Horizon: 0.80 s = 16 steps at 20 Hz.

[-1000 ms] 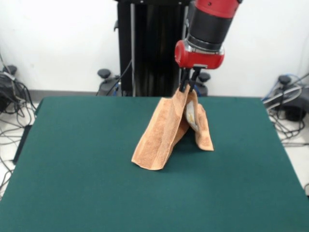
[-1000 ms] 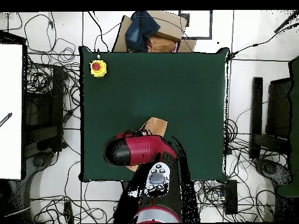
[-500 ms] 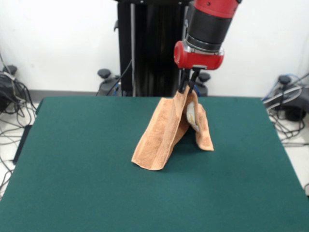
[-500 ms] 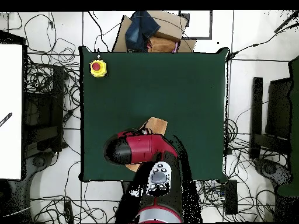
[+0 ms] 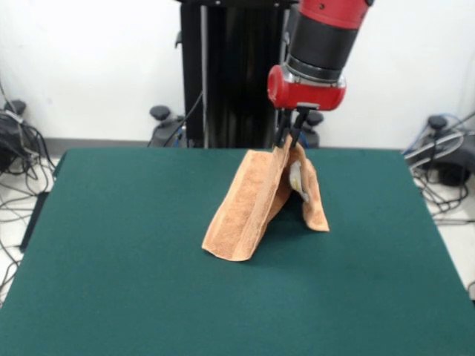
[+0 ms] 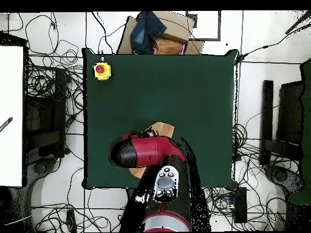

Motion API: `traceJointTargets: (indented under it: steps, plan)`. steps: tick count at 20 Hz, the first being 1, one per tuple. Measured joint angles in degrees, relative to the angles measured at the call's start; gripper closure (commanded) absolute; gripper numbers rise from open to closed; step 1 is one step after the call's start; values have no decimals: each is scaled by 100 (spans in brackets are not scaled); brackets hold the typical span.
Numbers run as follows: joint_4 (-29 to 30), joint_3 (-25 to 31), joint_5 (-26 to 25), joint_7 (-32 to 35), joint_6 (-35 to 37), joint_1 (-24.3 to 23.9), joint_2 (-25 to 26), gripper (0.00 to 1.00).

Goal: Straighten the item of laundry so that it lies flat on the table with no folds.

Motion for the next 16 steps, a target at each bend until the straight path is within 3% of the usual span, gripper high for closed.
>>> traceJointTargets:
  steps: [16]
  plan:
    - [-766, 13, 12, 0, 1074, 65, 40, 100]
